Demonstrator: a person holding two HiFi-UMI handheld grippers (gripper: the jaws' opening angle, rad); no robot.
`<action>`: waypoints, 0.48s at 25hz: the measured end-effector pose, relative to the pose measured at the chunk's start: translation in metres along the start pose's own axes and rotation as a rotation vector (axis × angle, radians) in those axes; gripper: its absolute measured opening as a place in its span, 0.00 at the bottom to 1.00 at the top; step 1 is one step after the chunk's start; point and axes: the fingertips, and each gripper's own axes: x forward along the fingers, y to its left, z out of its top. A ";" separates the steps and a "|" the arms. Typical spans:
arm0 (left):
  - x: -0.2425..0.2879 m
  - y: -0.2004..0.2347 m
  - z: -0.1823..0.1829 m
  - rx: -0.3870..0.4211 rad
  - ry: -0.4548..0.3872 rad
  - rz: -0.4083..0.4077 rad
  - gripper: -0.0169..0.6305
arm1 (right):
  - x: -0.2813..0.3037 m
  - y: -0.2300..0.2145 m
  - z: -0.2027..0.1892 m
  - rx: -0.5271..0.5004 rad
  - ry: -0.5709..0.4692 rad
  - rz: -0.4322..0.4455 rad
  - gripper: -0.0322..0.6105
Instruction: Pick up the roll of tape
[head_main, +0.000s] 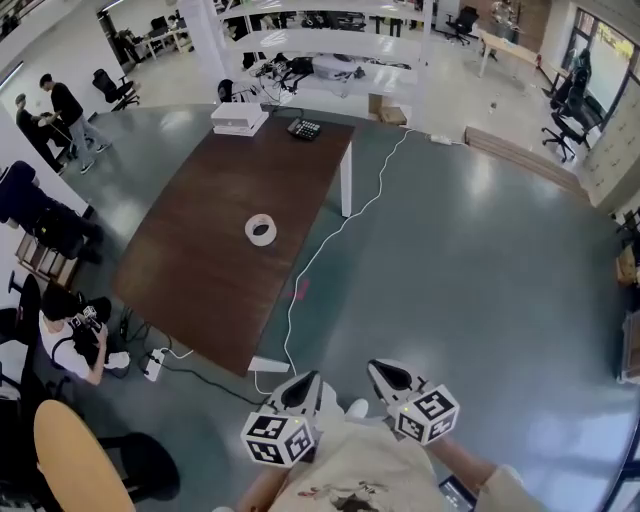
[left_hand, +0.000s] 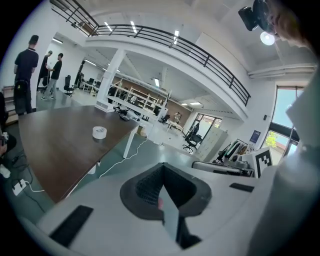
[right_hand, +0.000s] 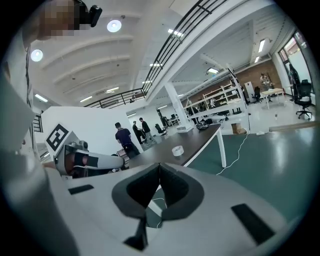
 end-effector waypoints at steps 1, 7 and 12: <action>0.001 0.004 0.000 -0.011 0.001 0.012 0.04 | 0.003 -0.002 0.000 0.009 0.007 0.008 0.06; 0.035 0.035 0.007 -0.080 0.022 0.057 0.04 | 0.045 -0.029 0.015 0.017 0.032 0.038 0.06; 0.103 0.067 0.039 -0.104 0.047 0.043 0.04 | 0.103 -0.075 0.045 0.019 0.049 0.040 0.06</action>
